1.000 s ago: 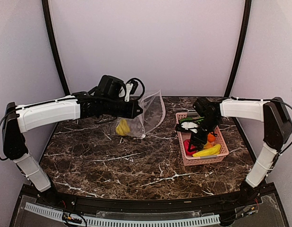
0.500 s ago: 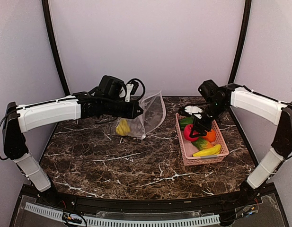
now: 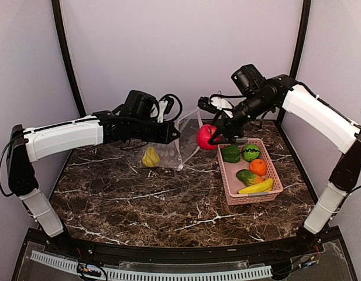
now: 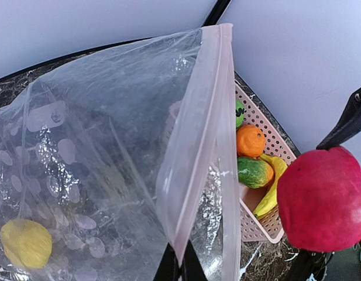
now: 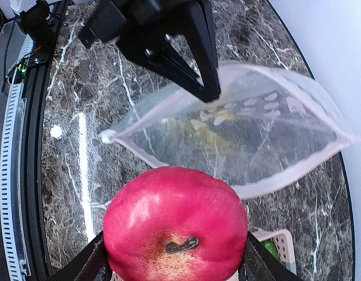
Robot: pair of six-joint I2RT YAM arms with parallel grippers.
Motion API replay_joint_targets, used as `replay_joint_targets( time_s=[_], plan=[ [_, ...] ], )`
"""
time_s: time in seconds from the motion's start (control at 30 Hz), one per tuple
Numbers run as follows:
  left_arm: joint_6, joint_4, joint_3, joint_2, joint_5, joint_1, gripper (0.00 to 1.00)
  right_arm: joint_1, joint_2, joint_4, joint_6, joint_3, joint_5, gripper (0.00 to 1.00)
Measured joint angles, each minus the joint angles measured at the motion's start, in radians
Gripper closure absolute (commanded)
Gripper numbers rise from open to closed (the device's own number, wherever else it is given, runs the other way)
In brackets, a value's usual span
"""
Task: Place the food in the zip-top bag and seal the zipper
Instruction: Place the fake fruit in the zipper food storage bag.
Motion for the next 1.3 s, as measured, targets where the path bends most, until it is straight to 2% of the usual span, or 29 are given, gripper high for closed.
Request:
replay_joint_targets(
  time_s=[0.6, 0.9, 1.13, 1.23, 1.3],
  plan=[
    [-0.047, -0.025, 0.006, -0.013, 0.005, 0.012, 0.99, 0.042, 0.212, 0.136, 0.139, 0.175, -0.047, 0.41],
    [-0.072, -0.024, 0.006, -0.045, 0.029, 0.010, 0.99, 0.042, 0.282, 0.212, 0.218, 0.214, 0.043, 0.39],
    [-0.082, -0.018, 0.006, -0.054, 0.045, 0.005, 0.99, 0.048, 0.350, 0.233, 0.267, 0.262, 0.087, 0.23],
    [-0.083, -0.018, 0.006, -0.054, 0.048, 0.005, 0.99, 0.056, 0.354, 0.235, 0.284, 0.284, 0.097, 0.06],
    [-0.082, -0.017, 0.006, -0.054, 0.048, 0.005, 0.99, 0.060, 0.353, 0.239, 0.290, 0.295, 0.089, 0.05]
  ],
)
